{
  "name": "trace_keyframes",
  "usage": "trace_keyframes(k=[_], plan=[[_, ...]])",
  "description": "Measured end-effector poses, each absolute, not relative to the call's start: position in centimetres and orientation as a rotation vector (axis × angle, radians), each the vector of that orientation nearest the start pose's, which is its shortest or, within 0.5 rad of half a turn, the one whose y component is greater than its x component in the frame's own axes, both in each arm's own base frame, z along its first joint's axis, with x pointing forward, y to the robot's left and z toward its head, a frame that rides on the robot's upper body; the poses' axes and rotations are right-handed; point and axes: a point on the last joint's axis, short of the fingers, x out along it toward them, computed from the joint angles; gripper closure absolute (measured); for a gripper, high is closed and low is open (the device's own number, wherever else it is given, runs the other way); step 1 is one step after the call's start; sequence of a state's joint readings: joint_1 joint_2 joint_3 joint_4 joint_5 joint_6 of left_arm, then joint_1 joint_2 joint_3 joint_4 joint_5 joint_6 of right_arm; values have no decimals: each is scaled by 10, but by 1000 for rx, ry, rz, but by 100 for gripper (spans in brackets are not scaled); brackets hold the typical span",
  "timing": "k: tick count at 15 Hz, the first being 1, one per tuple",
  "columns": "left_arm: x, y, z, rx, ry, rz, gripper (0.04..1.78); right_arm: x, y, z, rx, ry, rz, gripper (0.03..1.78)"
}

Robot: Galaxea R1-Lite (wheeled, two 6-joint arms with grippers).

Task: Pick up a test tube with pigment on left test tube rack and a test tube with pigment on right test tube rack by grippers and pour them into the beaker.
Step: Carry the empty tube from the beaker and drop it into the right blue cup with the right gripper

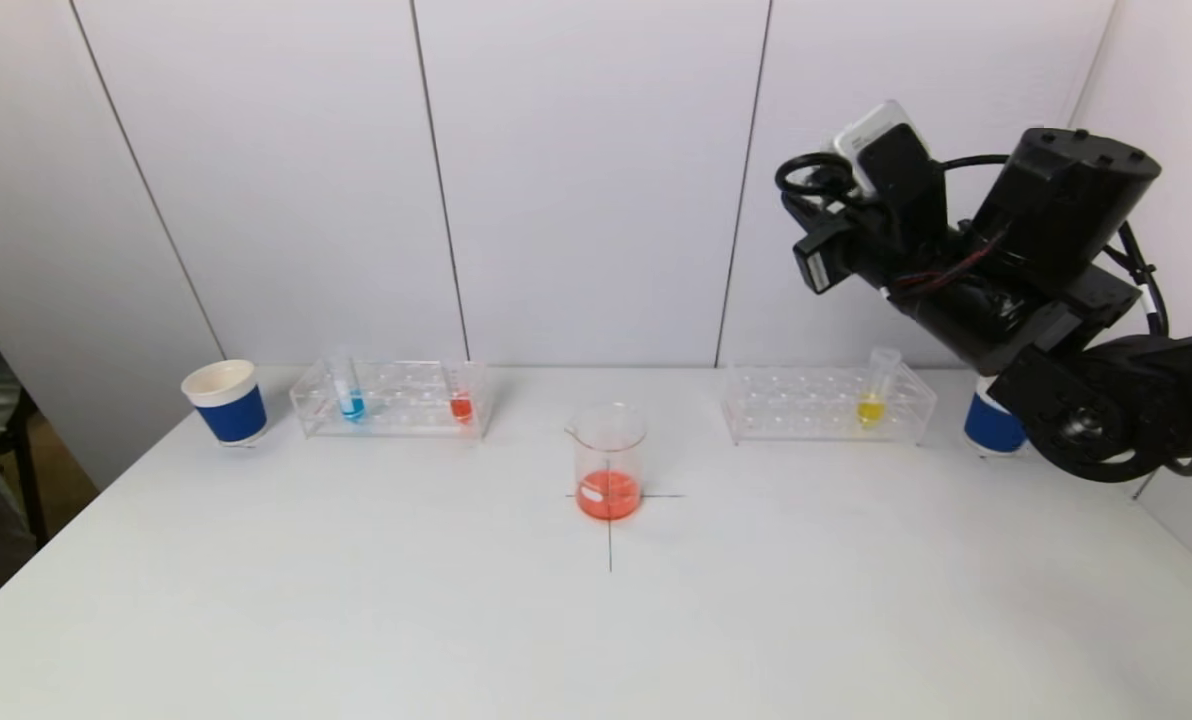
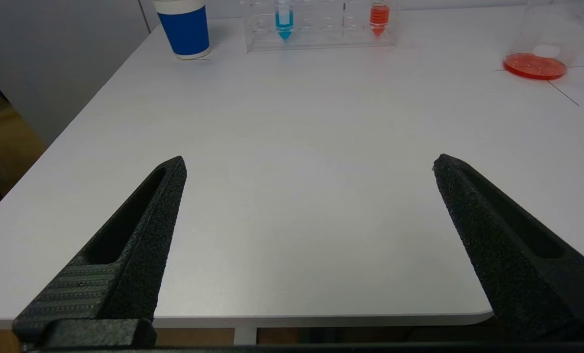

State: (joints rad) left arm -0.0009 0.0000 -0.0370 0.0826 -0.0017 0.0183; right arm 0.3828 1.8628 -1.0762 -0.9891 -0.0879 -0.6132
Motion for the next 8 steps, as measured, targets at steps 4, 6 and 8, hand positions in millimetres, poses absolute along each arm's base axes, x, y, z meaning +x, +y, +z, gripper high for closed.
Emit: trace_keyframes(k=[4,6,8], plan=[[-26,0,77,18,46,-2,6,341,115,244,-438,-228,191,134],[-26,0,77,18,46,-2,6,342,100,248,-386,-191,154,134],[-26,0,77,18,46,-2,6,343,84,252,-331,-152,99,134]])
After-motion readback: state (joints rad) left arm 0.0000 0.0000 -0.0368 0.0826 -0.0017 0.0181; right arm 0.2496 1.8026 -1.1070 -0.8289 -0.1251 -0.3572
